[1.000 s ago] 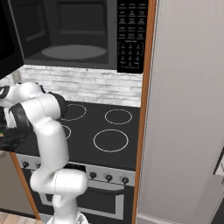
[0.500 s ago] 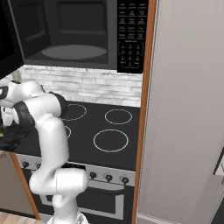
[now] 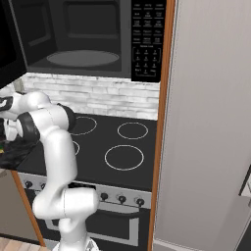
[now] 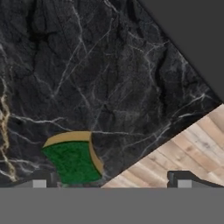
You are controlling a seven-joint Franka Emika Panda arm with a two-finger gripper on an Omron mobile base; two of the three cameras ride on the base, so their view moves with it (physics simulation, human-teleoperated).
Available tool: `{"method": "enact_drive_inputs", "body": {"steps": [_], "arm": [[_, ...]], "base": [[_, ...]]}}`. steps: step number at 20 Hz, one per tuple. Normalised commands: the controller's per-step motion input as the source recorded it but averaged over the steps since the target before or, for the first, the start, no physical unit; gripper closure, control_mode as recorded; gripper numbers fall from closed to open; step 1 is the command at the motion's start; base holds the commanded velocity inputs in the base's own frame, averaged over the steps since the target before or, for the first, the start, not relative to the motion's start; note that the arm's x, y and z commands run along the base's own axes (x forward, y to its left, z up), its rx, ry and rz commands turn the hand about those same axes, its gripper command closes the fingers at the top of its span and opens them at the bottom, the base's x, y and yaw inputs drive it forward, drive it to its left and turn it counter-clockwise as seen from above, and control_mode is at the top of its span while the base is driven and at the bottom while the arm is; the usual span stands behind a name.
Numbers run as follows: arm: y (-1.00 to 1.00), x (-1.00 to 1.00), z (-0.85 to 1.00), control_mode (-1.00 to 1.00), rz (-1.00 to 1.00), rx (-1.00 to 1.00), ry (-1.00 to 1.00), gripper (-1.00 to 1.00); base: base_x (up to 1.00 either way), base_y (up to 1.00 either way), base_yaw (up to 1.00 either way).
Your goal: Place the sponge inside the microwave to prepare for sanitizing.
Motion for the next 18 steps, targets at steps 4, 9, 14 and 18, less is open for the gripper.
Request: {"method": "enact_drive_inputs", "body": {"steps": [4,9,14,18], "arm": [[0.09,0.16,-0.11,-1.0,0.0,-0.09,0.0,-1.0],[0.11,0.16,-0.32,-1.0,0.0,-0.04,0.0,-1.0],[0.1,0.07,-0.09,-1.0,0.0,-0.02,0.06,-1.0],[0.23,0.0,0.03,-1.0,0.01,-0.01,0.07,-1.0]], "base": [[0.0,0.0,0.0],[0.0,0.0,0.0],[0.0,0.0,0.0],[0.0,0.0,0.0]]}}
